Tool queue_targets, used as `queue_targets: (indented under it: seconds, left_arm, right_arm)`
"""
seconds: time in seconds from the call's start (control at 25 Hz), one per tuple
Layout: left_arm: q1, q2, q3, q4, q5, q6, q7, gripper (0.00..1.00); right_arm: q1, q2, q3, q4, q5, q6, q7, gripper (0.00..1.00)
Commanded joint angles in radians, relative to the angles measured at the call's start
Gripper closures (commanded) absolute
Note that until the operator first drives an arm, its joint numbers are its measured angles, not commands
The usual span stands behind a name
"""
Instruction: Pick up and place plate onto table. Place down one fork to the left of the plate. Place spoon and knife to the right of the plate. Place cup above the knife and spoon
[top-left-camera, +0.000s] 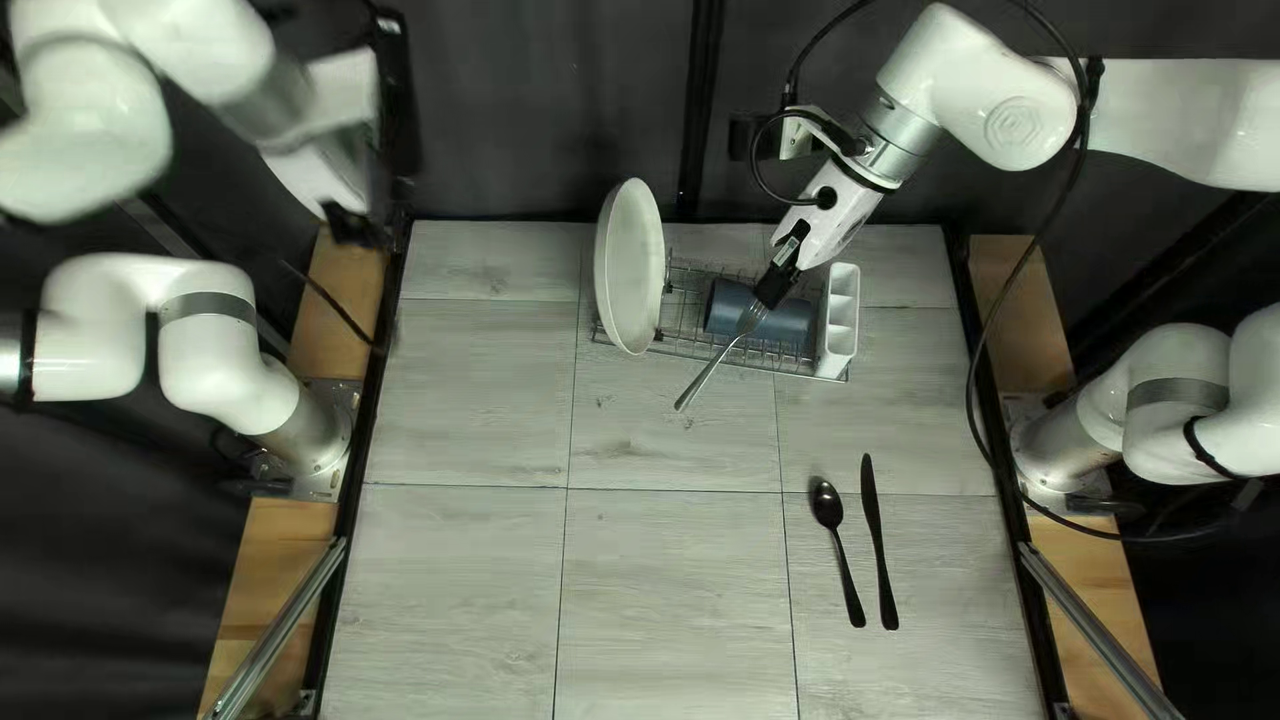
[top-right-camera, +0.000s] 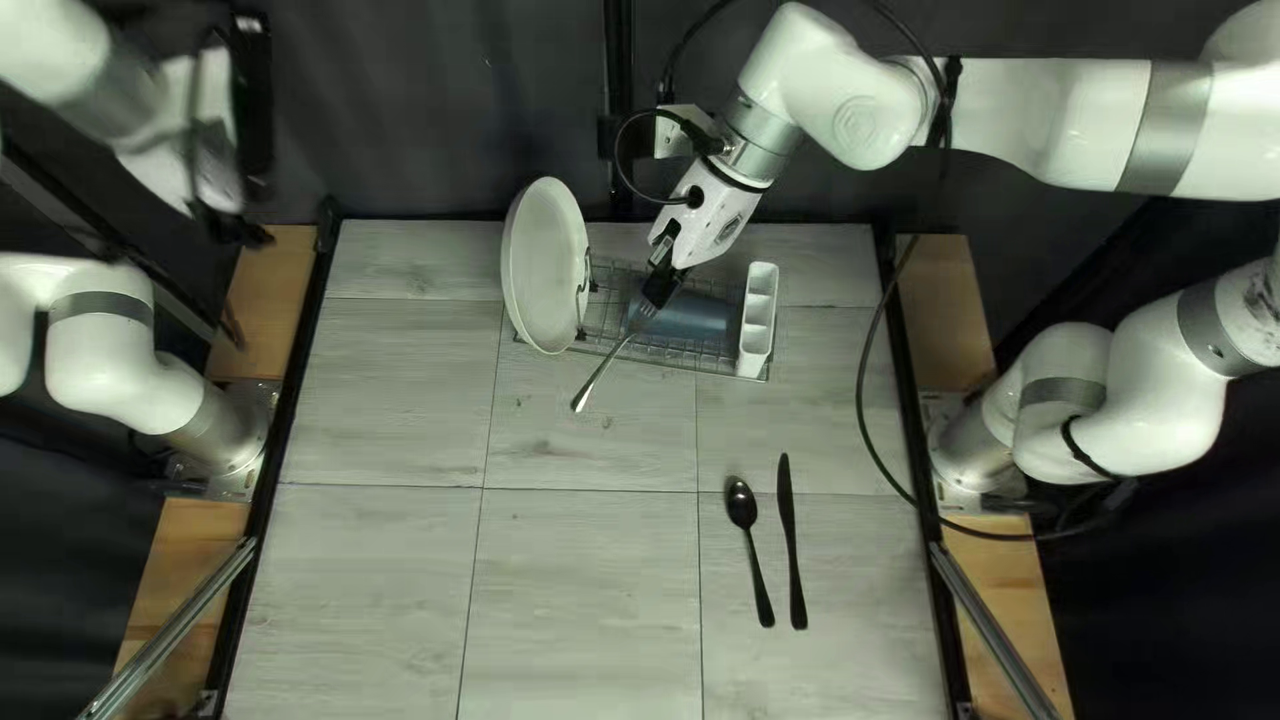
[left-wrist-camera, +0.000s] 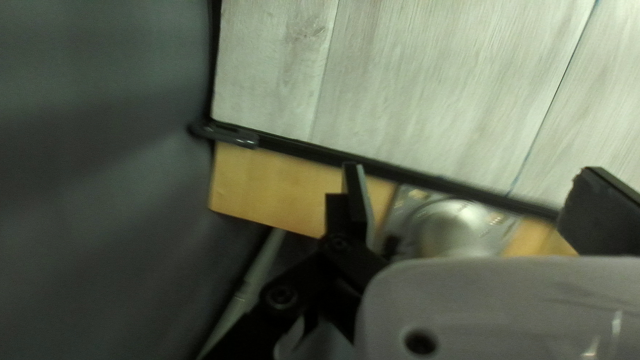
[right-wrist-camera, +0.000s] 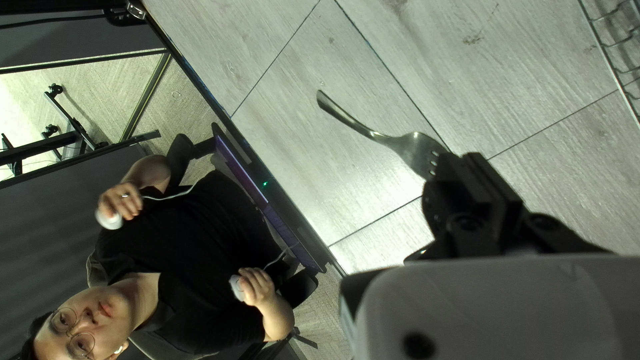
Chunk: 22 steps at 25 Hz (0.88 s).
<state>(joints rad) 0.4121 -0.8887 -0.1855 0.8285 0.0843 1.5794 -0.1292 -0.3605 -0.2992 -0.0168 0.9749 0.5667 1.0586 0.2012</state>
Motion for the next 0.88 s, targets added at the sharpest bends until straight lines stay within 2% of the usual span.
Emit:
queue_targets:
  seconds: [0.04, 0.08, 0.16, 0.24, 0.32, 0.56, 0.64, 0.8, 0.88]
  left_arm:
    - [0.001, 0.001, -0.004, 0.001, -0.002, 0.0, -0.005, 0.0]
    - [0.002, -0.001, 0.008, -0.007, -0.018, -0.005, -0.011, 0.0]
    - [0.02, 0.012, -0.048, -0.029, -0.066, -0.06, -0.126, 0.0]
    - [0.03, 0.001, -0.16, -0.053, -0.157, -0.138, -0.328, 0.0]
    - [0.023, 0.031, -0.228, -0.032, -0.196, -0.18, -0.411, 0.0]
    - [0.023, 0.031, -0.228, -0.032, -0.196, -0.18, -0.411, 0.0]
    - [0.056, 0.079, -0.244, -0.034, -0.204, -0.223, -0.455, 0.0]
    - [0.148, 0.245, -0.383, -0.006, -0.159, -0.395, -0.612, 0.0]
    - [0.18, 0.294, -0.423, -0.001, -0.129, -0.462, -0.659, 0.0]
  right_arm:
    - [0.0, 0.0, 0.0, 0.0, 0.0, 0.0, 0.0, 1.0]
    - [0.0, 0.0, 0.0, 0.0, 0.0, 0.0, 0.0, 1.0]
    - [0.0, 0.0, 0.0, 0.0, 0.0, 0.0, 0.0, 1.0]
    - [0.0, 0.0, 0.0, 0.0, 0.0, 0.0, 0.0, 1.0]
    - [0.0, 0.0, 0.0, 0.0, 0.0, 0.0, 0.0, 1.0]
    - [0.0, 0.0, 0.0, 0.0, 0.0, 0.0, 0.0, 1.0]
    - [0.0, 0.0, 0.0, 0.0, 0.0, 0.0, 0.0, 1.0]
    - [0.0, 0.0, 0.0, 0.0, 0.0, 0.0, 0.0, 1.0]
    - [0.0, 0.0, 0.0, 0.0, 0.0, 0.0, 0.0, 1.0]
